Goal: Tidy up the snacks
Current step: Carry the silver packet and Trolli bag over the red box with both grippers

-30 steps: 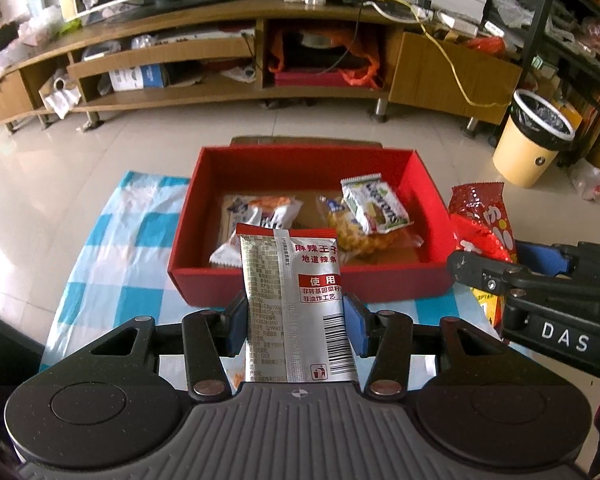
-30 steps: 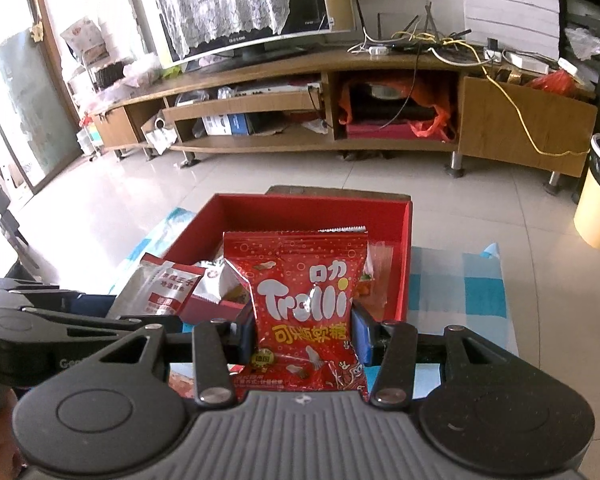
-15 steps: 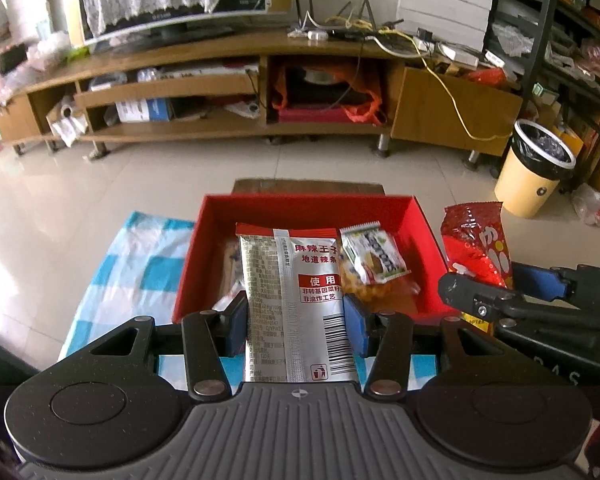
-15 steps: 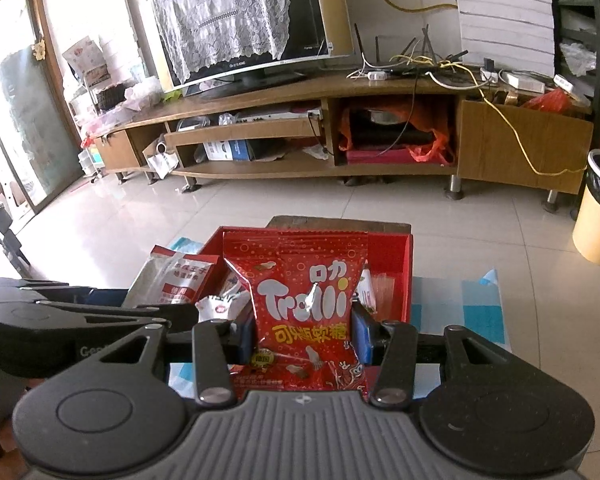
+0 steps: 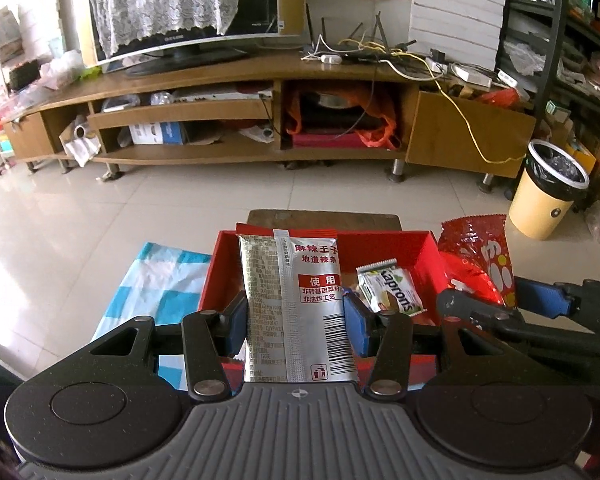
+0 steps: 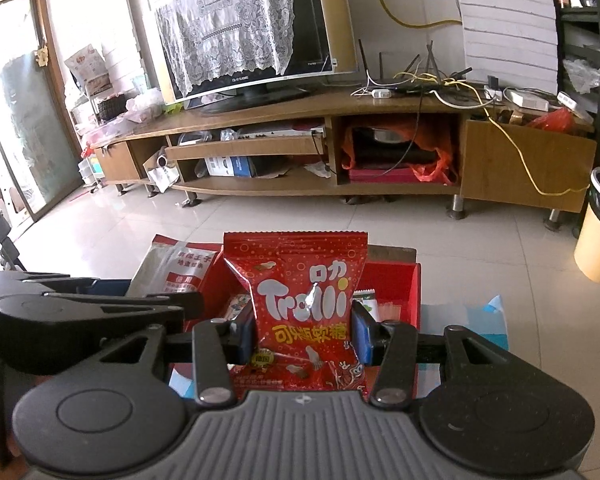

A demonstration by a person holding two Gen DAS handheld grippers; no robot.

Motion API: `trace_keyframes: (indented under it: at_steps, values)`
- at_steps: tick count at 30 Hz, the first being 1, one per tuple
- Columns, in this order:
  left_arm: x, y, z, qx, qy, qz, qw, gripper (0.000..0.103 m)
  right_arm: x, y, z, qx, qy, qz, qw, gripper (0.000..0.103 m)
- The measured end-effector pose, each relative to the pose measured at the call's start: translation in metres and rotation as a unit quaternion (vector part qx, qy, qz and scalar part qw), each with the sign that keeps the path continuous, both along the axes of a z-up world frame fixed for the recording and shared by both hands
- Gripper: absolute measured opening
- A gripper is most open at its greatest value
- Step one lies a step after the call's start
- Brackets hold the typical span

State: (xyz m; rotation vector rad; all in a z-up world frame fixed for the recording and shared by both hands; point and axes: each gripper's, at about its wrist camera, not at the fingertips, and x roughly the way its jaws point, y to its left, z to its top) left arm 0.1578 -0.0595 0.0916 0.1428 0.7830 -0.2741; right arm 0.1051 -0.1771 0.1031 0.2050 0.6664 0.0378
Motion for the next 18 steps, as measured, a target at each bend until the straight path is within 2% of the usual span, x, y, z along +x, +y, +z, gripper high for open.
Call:
trace_keyframes:
  at_steps: [18]
  values:
    - [0.017, -0.002, -0.002, -0.002, -0.002, 0.007, 1.0, 0.057, 0.017, -0.001, -0.002, 0.003, -0.001, -0.007, 1.0, 0.043]
